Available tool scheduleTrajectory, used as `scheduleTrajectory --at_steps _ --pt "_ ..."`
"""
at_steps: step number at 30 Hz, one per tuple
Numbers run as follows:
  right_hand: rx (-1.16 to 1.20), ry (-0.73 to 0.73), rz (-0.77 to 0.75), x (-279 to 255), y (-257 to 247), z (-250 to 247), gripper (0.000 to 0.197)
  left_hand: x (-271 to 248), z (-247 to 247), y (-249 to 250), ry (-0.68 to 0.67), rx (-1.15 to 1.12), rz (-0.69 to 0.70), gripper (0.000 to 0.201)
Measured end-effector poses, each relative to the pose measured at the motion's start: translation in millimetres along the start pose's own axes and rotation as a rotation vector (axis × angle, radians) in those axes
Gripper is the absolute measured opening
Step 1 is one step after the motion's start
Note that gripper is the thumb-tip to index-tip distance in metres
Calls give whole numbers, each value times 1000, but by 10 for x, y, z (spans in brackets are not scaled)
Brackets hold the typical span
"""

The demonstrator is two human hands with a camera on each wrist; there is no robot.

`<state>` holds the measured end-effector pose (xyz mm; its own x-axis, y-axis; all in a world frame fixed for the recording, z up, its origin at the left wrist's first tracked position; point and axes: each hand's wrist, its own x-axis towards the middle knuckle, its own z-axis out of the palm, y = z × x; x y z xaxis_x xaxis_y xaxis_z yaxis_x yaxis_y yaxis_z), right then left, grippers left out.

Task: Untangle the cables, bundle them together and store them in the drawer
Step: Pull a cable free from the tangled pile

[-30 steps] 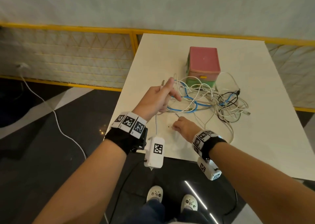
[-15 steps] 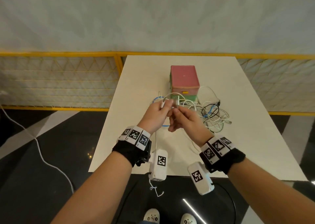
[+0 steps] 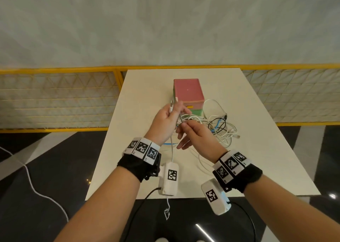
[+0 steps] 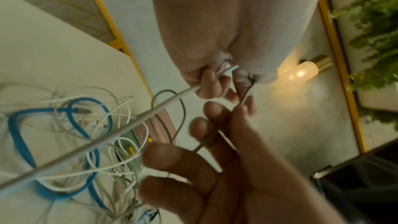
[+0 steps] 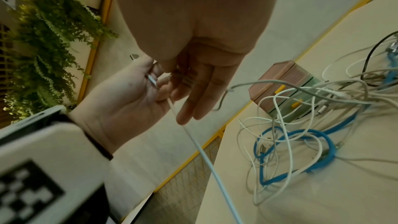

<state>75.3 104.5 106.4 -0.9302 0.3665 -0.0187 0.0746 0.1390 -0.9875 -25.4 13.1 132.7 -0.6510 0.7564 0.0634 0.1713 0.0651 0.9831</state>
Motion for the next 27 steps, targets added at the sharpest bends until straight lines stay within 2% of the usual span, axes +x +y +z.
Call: scheduleTrajectory --at_steps 4,6,8,10,11,14,16,19,21,24,27 --pt "0 -19 -5 61 -1 -13 26 82 -12 51 -32 -40 21 52" --pt "-24 -80 -19 87 4 -20 28 128 -48 112 6 -37 33 52" --pt "-37 -156 -17 98 63 -29 30 189 -99 200 26 -201 22 46" --pt "-36 -186 -15 119 162 -74 31 233 -188 350 19 -394 38 41" --pt "-48 -190 -21 137 209 -107 31 260 -239 409 43 -421 57 40" --pt "-133 -189 -67 240 260 -215 30 314 -388 516 115 -340 131 25" --pt "-221 -194 -64 353 209 -266 29 301 -427 552 97 -268 150 18" --pt "-369 -232 -9 522 88 -336 26 274 -422 589 52 -292 115 47" --pt "-521 -273 -14 595 21 -388 24 278 -448 625 77 -373 110 59" --pt "-678 -273 -47 661 -25 -465 24 292 -533 675 162 -455 126 62" --pt "-639 -165 -38 721 -49 -495 21 295 -576 686 233 -439 120 58"
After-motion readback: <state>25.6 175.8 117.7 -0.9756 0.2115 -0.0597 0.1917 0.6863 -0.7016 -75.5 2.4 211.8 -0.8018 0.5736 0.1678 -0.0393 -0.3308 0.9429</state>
